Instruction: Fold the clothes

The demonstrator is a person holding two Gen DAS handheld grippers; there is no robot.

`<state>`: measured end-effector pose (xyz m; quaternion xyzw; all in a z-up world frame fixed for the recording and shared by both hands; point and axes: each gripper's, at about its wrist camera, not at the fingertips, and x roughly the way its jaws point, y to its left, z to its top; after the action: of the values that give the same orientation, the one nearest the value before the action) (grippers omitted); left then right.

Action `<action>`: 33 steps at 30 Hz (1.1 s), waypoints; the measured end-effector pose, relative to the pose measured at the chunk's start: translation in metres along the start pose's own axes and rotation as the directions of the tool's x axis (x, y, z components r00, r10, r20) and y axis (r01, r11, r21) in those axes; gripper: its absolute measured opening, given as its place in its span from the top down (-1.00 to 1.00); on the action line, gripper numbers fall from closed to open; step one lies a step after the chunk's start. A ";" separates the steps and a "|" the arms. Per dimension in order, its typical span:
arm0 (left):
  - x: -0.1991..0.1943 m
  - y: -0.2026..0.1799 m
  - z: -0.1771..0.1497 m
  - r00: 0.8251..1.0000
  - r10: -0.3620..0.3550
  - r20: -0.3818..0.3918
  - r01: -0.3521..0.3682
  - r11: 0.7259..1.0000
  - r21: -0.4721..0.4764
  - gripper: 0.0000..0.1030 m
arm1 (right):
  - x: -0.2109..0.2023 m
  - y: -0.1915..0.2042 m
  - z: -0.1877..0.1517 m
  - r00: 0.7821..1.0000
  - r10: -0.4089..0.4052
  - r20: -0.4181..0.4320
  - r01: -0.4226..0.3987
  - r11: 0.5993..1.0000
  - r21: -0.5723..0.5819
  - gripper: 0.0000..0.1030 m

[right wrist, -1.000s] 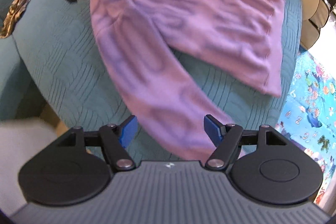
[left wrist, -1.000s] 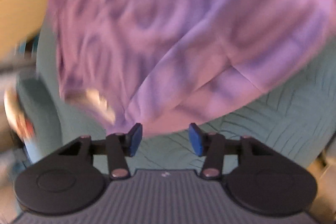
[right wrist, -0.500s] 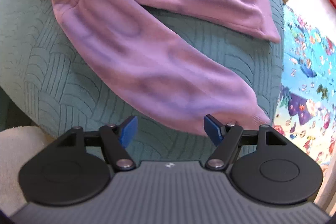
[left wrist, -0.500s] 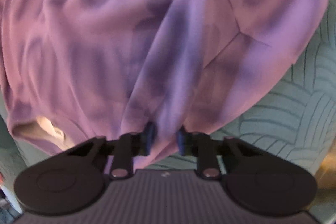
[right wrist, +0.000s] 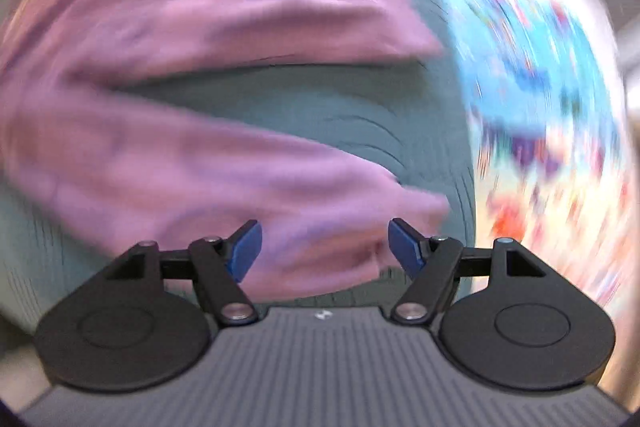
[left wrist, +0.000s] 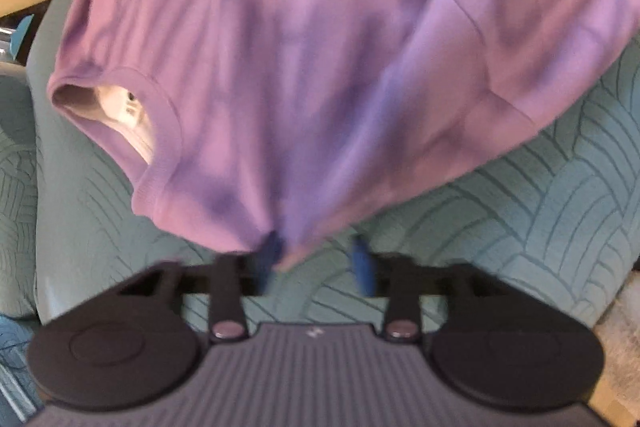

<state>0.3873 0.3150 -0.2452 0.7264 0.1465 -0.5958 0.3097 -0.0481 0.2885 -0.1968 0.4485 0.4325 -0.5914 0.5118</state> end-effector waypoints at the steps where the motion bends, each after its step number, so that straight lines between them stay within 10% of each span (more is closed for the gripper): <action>1: 0.000 -0.008 -0.002 1.000 0.012 -0.019 -0.011 1.000 0.021 -0.68 | 0.004 -0.015 0.002 1.000 -0.030 0.003 0.030 0.997 0.075 -0.41; 4: -0.002 -0.032 -0.014 0.996 0.035 -0.087 -0.033 0.999 0.024 -0.70 | 0.024 -0.052 0.004 0.997 -0.080 -0.023 0.083 0.964 0.252 -0.55; 10: -0.032 -0.056 -0.041 0.994 -0.007 -0.108 -0.006 0.993 -0.117 -0.70 | 0.082 -0.076 -0.003 0.968 0.099 -0.231 0.001 0.917 0.398 -0.53; 12: -0.047 -0.063 -0.057 0.995 -0.001 -0.096 -0.013 0.989 -0.146 -0.70 | 0.085 -0.072 0.002 0.955 0.165 -0.246 -0.074 0.937 0.342 0.67; 17: -0.070 -0.058 -0.079 0.997 -0.041 -0.060 0.026 0.974 -0.226 -0.71 | 0.028 -0.052 0.037 0.981 0.193 0.024 -0.194 0.972 0.131 0.65; 19: -0.071 -0.054 -0.070 0.998 -0.045 -0.049 0.033 0.975 -0.221 -0.71 | 0.006 -0.043 0.047 0.972 0.204 0.117 -0.213 0.975 0.069 0.41; 21: -0.069 -0.040 -0.046 0.998 -0.055 -0.035 0.046 0.973 -0.224 -0.72 | 0.008 -0.034 0.052 0.989 0.140 0.051 -0.142 0.989 0.047 -1.00; 22: -0.063 -0.028 -0.027 0.998 -0.060 -0.026 0.053 0.972 -0.228 -0.73 | 0.011 -0.033 0.054 0.997 0.082 -0.014 -0.081 0.995 0.061 -1.00; 33: -0.037 0.045 0.063 0.994 -0.103 0.042 0.111 0.951 -0.288 -0.81 | -0.112 -0.030 0.034 0.946 0.060 0.319 -0.148 0.954 0.261 -1.00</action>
<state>0.3558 0.2470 -0.2032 0.6563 0.2671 -0.5934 0.3817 -0.0730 0.2833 -0.0783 0.4417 0.2344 -0.6813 0.5346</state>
